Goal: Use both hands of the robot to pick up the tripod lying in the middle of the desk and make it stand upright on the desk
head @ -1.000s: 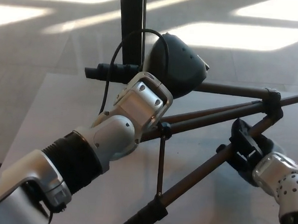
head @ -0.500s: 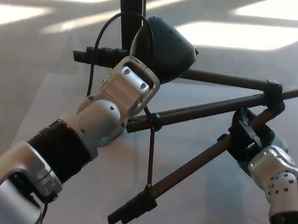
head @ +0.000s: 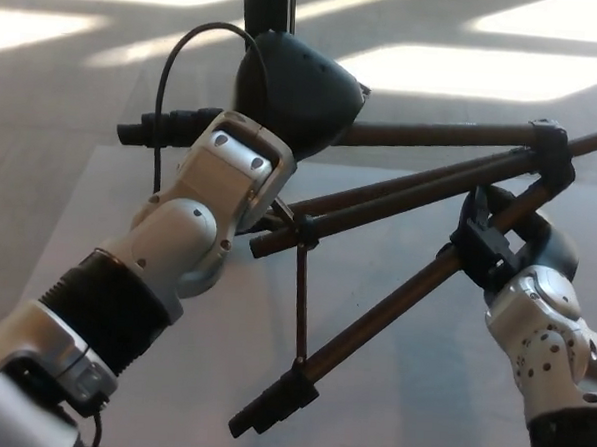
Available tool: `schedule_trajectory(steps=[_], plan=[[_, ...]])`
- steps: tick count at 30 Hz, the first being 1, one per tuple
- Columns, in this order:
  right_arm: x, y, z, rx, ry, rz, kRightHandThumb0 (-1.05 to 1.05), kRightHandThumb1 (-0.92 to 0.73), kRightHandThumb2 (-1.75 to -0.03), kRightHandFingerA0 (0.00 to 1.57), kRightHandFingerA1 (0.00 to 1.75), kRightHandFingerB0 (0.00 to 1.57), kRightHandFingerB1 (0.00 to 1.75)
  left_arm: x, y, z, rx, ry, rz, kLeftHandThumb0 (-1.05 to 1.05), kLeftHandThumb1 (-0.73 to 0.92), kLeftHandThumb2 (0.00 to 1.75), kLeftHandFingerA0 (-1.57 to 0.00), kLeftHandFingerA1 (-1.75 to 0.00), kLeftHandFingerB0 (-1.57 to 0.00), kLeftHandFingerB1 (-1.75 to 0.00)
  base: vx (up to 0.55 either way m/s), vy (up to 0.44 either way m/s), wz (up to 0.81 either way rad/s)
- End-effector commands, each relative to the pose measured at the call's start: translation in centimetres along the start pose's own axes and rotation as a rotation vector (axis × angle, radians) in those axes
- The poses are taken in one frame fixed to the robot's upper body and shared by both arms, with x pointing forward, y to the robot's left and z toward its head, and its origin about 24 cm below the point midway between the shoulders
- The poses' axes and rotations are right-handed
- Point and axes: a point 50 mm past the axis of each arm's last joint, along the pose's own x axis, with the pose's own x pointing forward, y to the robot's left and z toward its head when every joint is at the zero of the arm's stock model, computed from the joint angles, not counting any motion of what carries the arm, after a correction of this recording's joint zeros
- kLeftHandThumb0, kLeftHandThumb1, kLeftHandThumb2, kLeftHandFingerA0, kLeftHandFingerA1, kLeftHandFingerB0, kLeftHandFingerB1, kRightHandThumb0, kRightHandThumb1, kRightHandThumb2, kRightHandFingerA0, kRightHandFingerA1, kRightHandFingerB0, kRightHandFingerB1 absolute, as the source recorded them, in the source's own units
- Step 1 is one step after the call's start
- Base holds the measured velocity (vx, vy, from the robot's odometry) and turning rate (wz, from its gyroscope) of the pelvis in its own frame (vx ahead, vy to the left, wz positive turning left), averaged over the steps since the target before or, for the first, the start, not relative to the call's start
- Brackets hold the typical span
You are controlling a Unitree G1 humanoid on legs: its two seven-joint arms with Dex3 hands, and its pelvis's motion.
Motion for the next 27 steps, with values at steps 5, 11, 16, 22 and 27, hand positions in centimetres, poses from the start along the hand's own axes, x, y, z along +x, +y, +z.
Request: schedule_trajectory(steps=[5,11,16,22,27], plan=[[-1.9,1.5,13.9,-0.348,-0.832,-0.123,-0.1,-0.48,-1.16,0.96,1.61,0.86,1.43,-2.1,-2.8,-3.4,-0.505,0.342,0.049,-0.14,0.59,0.87,-0.85,-1.75,-0.65,-1.64,0.0,0.0,0.0],[-2.6,2.4,16.8,-0.442,-0.912,-0.133,-0.14,-0.54,-1.0,0.92,1.7,0.87,1.52,-2.7,-3.3,-3.4,-0.541,0.338,0.068,-0.17,0.49,1.0,-1.16,-1.35,-0.96,-1.23,0.0,0.0,0.0],[-4.2,3.9,19.4,-0.564,-1.031,-0.093,-0.2,-0.37,-1.23,0.93,1.74,0.86,1.53,-3.0,-3.5,-3.5,-0.558,0.367,0.088,-0.14,0.56,0.86,-0.84,-1.75,-0.7,-1.55,0.0,0.0,0.0],[-5.8,5.6,20.0,-0.601,-1.097,-0.037,-0.22,-0.37,-1.29,0.94,1.73,0.85,1.55,-3.3,-3.9,-3.4,-0.579,0.379,0.067,-0.15,0.58,0.83,-0.82,-1.75,-0.68,-1.55,0.0,0.0,0.0],[-6.8,6.8,19.7,-0.698,-1.186,0.019,-0.26,-0.36,-1.33,1.0,1.75,0.89,1.52,-3.8,-4.7,-2.8,-0.595,0.373,0.058,-0.12,0.57,0.86,-0.81,-1.75,-0.69,-1.54,0.0,0.0,0.0]])
